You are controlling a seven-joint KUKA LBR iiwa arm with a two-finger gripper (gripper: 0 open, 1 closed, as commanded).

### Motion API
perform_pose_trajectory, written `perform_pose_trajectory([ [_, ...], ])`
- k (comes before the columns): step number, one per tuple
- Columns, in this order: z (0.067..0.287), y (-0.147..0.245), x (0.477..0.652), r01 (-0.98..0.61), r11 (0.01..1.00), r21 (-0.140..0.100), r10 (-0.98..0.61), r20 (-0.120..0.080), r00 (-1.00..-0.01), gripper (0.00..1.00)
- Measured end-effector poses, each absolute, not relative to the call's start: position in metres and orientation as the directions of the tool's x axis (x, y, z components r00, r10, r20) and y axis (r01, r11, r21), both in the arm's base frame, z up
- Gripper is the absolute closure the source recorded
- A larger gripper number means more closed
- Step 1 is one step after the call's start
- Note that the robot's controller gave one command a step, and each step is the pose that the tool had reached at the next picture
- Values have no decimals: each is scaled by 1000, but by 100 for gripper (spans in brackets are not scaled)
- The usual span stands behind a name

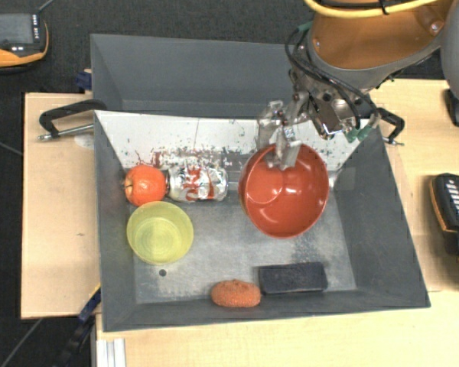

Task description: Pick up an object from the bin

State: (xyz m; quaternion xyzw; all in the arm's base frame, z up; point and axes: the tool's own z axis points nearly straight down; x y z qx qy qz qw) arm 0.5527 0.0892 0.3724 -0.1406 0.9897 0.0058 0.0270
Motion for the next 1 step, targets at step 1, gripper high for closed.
perform_pose_trajectory([
  [1, 232, 100, 562, -362, 932, 2, -361, -50, -931, 100],
])
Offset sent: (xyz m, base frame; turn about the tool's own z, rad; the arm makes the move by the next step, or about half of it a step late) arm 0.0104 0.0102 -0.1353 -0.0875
